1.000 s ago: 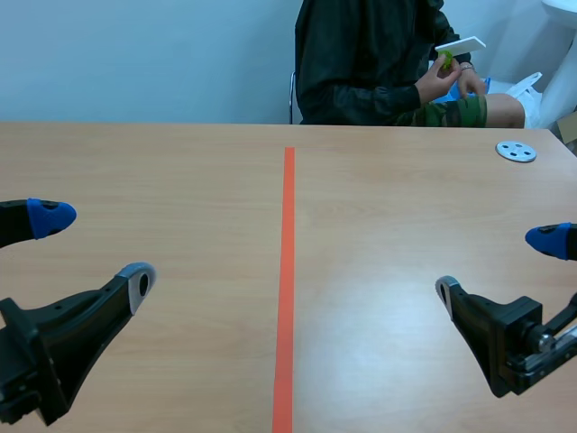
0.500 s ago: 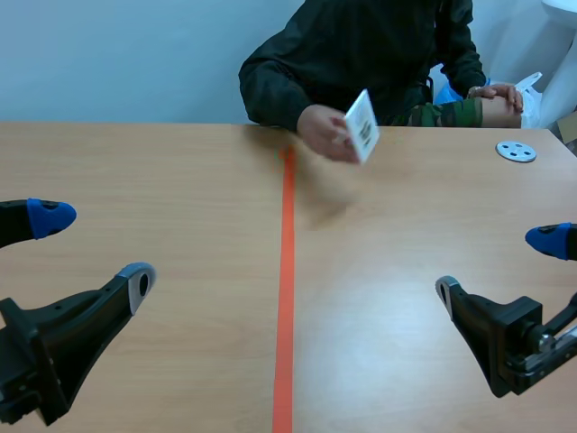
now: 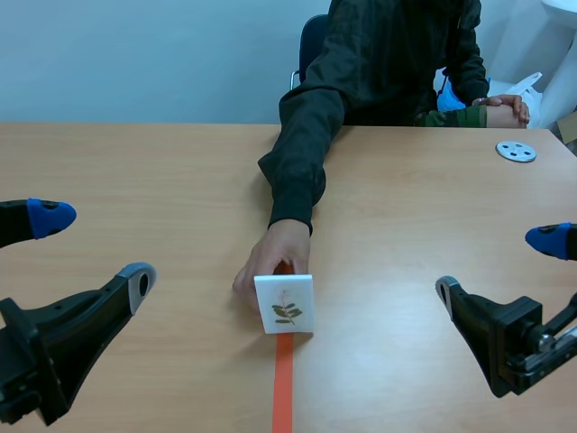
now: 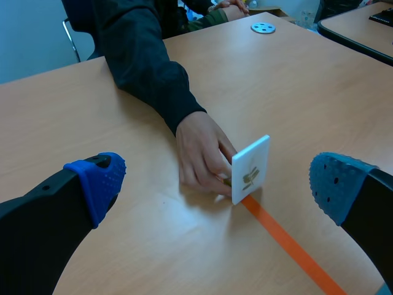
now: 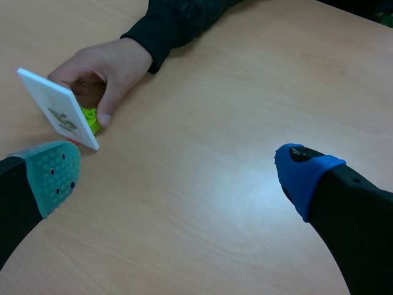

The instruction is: Sort the leaf by its shape. The table is split by an orange tape line. A compound leaf with several leaflets goes to the left side, a simple leaf with one blade goes to the right side. Return to the home posture when a red brick is placed on the table.

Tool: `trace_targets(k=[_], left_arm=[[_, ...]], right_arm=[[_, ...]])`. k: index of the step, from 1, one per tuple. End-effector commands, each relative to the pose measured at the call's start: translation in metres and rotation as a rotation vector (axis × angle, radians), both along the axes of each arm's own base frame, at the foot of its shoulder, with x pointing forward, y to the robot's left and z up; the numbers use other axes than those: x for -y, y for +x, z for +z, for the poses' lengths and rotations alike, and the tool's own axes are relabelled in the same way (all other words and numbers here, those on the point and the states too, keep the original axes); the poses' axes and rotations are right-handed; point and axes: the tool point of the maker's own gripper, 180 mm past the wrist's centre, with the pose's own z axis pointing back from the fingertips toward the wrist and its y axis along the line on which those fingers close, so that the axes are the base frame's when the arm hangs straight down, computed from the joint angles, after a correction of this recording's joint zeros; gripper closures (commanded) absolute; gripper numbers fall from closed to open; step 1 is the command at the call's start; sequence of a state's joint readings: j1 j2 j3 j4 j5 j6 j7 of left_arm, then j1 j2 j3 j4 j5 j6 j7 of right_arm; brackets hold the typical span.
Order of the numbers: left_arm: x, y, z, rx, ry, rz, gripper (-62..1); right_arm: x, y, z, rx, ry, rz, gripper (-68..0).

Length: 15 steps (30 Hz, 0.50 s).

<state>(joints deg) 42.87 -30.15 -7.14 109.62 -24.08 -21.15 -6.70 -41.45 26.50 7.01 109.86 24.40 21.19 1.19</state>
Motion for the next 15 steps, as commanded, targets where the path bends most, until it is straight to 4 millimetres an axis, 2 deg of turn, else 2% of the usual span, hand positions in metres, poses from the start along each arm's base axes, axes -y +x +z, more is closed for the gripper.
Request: trace_targets(k=[1, 15], left_arm=[[0.0034, 0.0010, 0.0074, 0.022, -0.023, -0.002, -62.3], [0.0034, 0.0010, 0.0075, 0.022, -0.024, -0.002, -62.3]], right_arm=[[-0.0013, 0.0050, 0.0089, 0.034, 0.002, 0.008, -67.9], [-0.0008, 0.0045, 0.0068, 0.023, -0.004, 0.007, -67.9]])
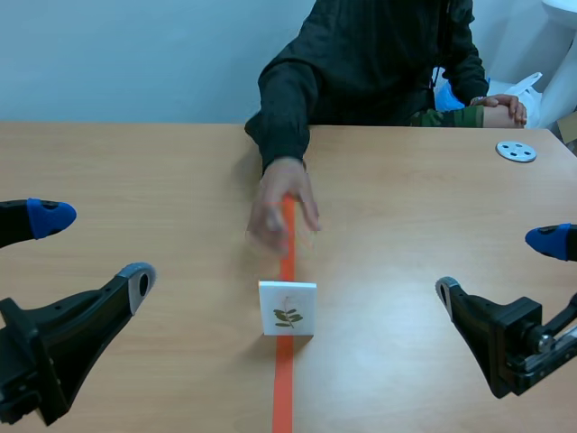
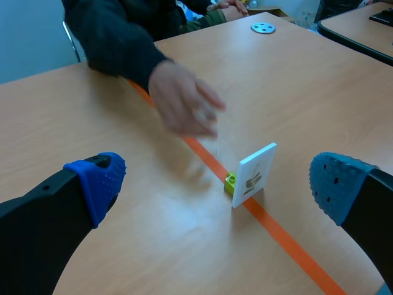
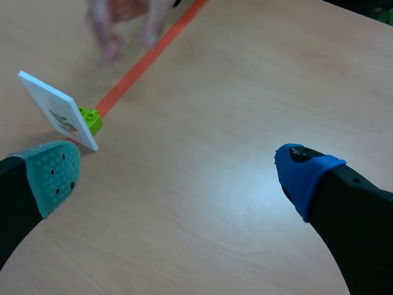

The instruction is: Sort the leaf by its shape. The table is split by an orange tape line. A compound leaf with several leaflets goes to the left side, a simple leaf with one blade goes to the right side. Return to the home posture when a red brick is placed on the table.

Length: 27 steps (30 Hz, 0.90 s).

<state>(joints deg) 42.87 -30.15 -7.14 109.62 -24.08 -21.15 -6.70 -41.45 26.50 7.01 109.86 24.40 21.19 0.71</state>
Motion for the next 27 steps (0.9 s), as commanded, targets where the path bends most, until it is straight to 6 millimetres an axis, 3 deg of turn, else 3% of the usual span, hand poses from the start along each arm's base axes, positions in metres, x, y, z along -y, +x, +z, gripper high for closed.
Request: trace_targets(k=[1, 12, 27], left_arm=[[0.003, 0.001, 0.007, 0.022, -0.024, -0.002, -62.3], [0.003, 0.001, 0.008, 0.025, -0.026, -0.002, -62.3], [0.003, 0.001, 0.009, 0.028, -0.028, -0.002, -62.3]], right_arm=[[-0.001, 0.005, 0.008, 0.029, -0.001, 0.008, -67.9], [-0.001, 0.017, 0.005, 0.022, -0.011, 0.044, -67.9], [-0.051, 0.026, -0.038, -0.084, 0.096, 0.269, -67.9]])
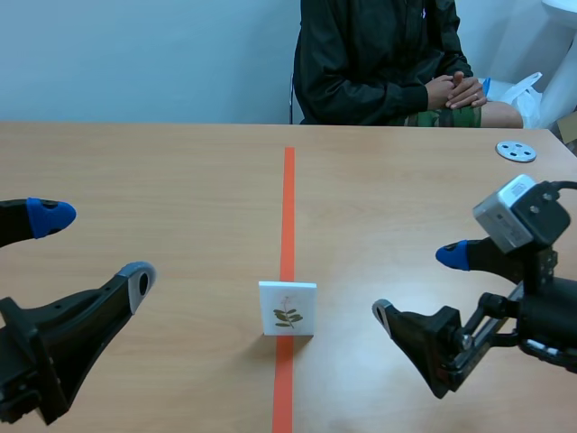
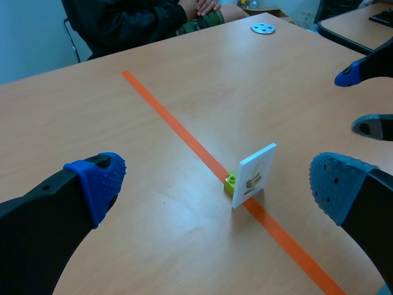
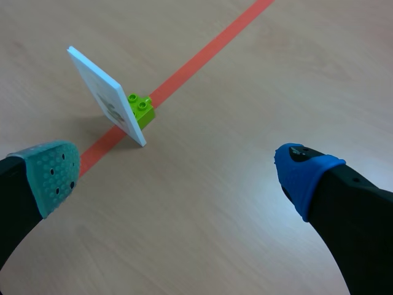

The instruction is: Sort the leaf by its shape. The table is split by an orange tape line. A compound leaf with several leaflets goes to the left side, a simple leaf with one blade goes to the right side. Return to the home posture when a red brick is placed on the table.

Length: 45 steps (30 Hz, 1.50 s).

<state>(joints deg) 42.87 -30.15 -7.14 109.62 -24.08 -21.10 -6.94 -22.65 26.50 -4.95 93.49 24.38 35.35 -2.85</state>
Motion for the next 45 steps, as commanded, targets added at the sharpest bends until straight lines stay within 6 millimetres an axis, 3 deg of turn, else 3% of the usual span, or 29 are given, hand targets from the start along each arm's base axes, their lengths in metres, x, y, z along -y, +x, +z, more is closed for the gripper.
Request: trace_targets(k=[1, 17, 28, 36, 45], left_arm=[[0.004, 0.001, 0.008, 0.025, -0.026, -0.003, -62.3], [0.004, 0.001, 0.008, 0.025, -0.027, -0.003, -62.3], [0.004, 0.001, 0.008, 0.025, -0.026, -0.003, -62.3], [0.004, 0.001, 0.008, 0.025, -0.026, -0.003, -62.3], [0.004, 0.001, 0.008, 0.025, -0.026, -0.003, -62.3]], right_arm=[[-0.004, 0.008, 0.006, 0.032, 0.021, 0.016, -67.9], [-0.069, 0.008, -0.037, 0.100, 0.028, 0.216, -67.9], [-0.103, 0.027, -0.049, 0.200, 0.003, 0.243, -67.9], [-0.121, 0.027, -0.058, 0.203, -0.014, 0.282, -67.9], [-0.122, 0.026, -0.060, 0.199, -0.015, 0.286, -31.9]])
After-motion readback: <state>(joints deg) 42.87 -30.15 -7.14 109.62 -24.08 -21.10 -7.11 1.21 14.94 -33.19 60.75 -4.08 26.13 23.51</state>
